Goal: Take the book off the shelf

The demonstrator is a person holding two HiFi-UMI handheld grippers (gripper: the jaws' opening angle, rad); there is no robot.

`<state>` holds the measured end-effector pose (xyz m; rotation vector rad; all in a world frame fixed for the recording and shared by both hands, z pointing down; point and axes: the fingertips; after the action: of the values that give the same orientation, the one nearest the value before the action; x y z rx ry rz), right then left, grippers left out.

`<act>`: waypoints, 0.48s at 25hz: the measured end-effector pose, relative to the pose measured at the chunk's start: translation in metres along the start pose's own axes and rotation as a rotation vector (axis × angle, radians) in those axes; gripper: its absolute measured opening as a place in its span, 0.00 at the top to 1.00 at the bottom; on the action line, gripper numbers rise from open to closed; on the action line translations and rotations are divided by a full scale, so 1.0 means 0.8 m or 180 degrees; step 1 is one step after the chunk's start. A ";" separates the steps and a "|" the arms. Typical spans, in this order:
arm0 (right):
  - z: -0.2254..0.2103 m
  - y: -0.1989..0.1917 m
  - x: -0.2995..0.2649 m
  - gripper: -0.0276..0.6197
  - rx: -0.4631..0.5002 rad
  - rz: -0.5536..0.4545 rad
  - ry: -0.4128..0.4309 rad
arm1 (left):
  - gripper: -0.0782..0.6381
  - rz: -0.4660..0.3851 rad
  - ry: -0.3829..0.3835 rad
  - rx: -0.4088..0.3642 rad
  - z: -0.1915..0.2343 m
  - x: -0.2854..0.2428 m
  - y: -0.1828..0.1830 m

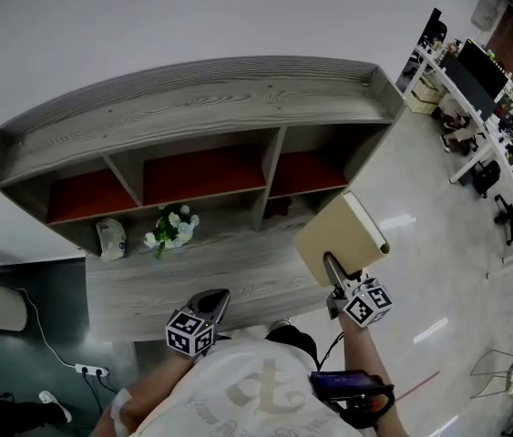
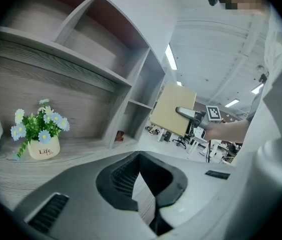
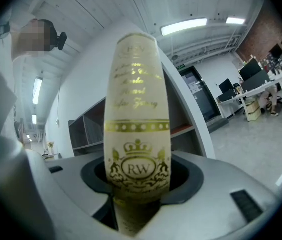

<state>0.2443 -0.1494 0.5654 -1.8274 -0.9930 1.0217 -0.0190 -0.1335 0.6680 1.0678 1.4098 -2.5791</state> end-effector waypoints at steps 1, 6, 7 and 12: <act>0.002 -0.006 0.002 0.61 -0.0026 0.0012 0.0004 | 0.89 0.0002 -0.0005 -0.0005 -0.001 0.000 0.000; 0.014 -0.034 0.010 0.61 -0.0108 0.0080 0.0036 | 0.89 0.0016 -0.0044 -0.0040 -0.008 -0.003 -0.003; 0.016 -0.039 0.012 0.61 -0.0118 0.0097 0.0040 | 0.89 0.0022 -0.0054 -0.0048 -0.009 -0.004 -0.003; 0.028 -0.062 0.019 0.61 -0.0134 0.0176 0.0070 | 0.89 0.0046 -0.0095 -0.0081 -0.016 -0.008 -0.005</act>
<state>0.2175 -0.1119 0.5980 -1.9060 -0.9624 1.0186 -0.0082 -0.1234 0.6701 1.0276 1.4193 -2.5489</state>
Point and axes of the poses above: the fingertips, and each gripper's own axes: x backward along the fingers, z to its left, y out of its top, and after that the axes turned 14 degrees about z, right-handed
